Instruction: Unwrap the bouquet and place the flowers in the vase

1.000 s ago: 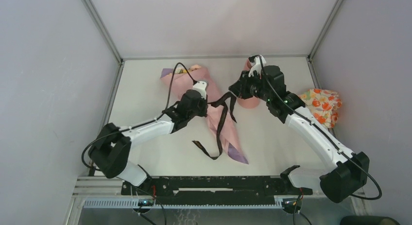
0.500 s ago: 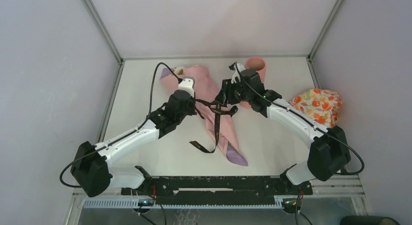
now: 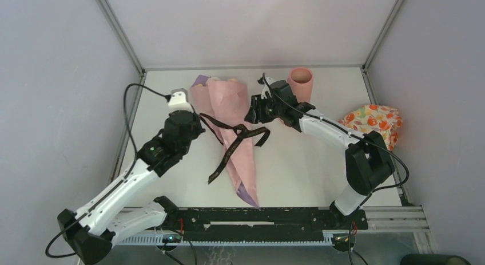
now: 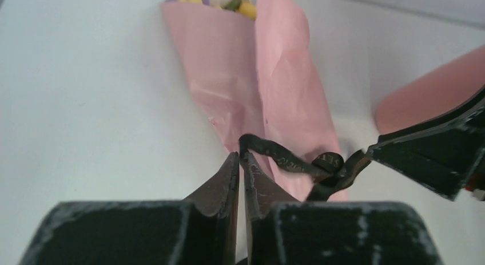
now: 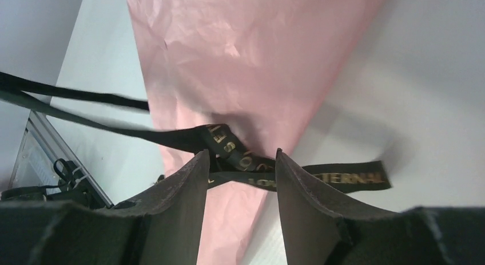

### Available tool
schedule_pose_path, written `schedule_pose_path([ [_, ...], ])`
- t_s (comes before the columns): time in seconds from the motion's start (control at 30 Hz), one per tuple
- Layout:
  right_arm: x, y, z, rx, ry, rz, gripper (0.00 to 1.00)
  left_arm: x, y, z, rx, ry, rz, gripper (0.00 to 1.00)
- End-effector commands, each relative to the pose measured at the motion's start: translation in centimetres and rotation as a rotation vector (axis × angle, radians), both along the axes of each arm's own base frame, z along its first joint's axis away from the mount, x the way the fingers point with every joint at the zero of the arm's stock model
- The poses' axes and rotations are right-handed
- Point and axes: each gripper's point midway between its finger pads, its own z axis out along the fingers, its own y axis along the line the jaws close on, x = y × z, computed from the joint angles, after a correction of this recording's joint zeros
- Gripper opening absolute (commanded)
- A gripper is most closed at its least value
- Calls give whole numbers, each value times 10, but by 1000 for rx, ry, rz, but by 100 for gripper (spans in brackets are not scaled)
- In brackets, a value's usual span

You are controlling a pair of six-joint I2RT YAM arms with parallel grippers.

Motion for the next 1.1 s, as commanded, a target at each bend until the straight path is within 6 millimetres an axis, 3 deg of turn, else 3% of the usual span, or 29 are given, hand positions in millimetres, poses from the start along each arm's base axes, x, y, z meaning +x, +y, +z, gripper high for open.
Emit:
schedule_pose_path([
  [0.0,7,20,30,46,-62,32,55,-11,31,56,-118,-128,128,13],
  [0.2,-1,45,35,51,-56,93,55,-24,51,77,-168,-187,171,18],
  [0.33,-9,61,20,-10,-30,129,55,-24,45,79,-163,-182,134,22],
  [0.47,-15,60,0,-74,19,121,55,-15,11,55,-156,-107,-3,22],
  [0.67,-19,42,-32,-183,91,93,55,-5,-27,-4,-176,1,-118,25],
  [0.87,-16,31,-43,-248,87,56,55,-2,-62,-43,-197,33,-257,29],
  [1.07,-9,20,-48,-296,75,16,54,-1,-91,-62,-185,38,-414,41],
])
